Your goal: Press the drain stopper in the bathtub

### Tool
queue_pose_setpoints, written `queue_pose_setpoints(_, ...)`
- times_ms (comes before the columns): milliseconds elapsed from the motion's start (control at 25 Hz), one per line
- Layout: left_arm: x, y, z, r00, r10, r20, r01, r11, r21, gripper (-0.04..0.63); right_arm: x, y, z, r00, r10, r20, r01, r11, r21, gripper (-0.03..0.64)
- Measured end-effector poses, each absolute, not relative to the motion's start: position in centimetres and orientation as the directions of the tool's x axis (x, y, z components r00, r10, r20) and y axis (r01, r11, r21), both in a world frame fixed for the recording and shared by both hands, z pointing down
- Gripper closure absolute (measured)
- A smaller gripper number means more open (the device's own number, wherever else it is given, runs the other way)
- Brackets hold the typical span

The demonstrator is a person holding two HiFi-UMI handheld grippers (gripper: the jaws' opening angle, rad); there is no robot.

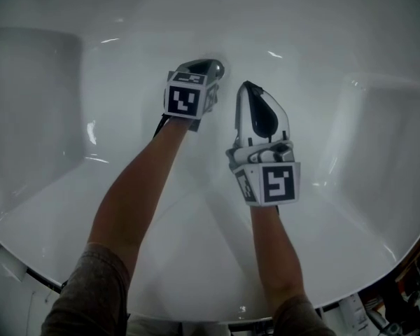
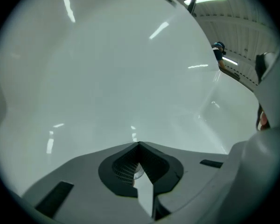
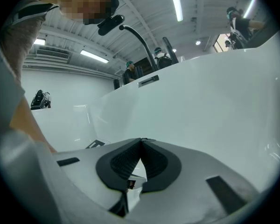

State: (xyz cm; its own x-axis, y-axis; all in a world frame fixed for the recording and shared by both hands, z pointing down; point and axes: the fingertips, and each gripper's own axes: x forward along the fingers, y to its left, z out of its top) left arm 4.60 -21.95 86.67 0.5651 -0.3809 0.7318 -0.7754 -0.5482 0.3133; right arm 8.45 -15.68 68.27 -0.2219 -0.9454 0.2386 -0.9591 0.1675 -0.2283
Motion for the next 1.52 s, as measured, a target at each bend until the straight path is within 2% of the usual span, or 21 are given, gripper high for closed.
queue_pose_setpoints(360,3.5,-19.9,94.1,0.459,-0.235,0.857,-0.805,-0.519,0.288,0.595,8.4,-15.0,70.4,-0.232,-0.937,0.262,-0.953,0.166,-0.253,0.614)
queue_pose_setpoints(680,3.7,-20.0,94.3,0.453,-0.245,0.857,-0.792,-0.553,0.260,0.595,8.1,-14.8,71.5,-0.232,-0.934,0.272,-0.949,0.157,-0.272,0.614)
queue_pose_setpoints(920,4.3,-19.8,94.4,0.449,-0.196,0.872,-0.782,-0.559,0.277,0.594,7.9,-14.8,71.5,-0.235,-0.934,0.268,-0.949,0.162,-0.269,0.614)
queue_pose_setpoints(1240,5.3,-20.0,95.8,0.354,-0.188,0.916,-0.746,-0.647,0.156,0.594,8.4,-14.9,71.3,-0.239,-0.935,0.263,-0.952,0.173,-0.252,0.614)
queue_pose_setpoints(1520,4.3,-20.0,94.9,0.395,-0.219,0.892,-0.793,-0.572,0.211,0.594,8.7,-14.9,70.7,-0.225,-0.941,0.252,-0.957,0.164,-0.241,0.614)
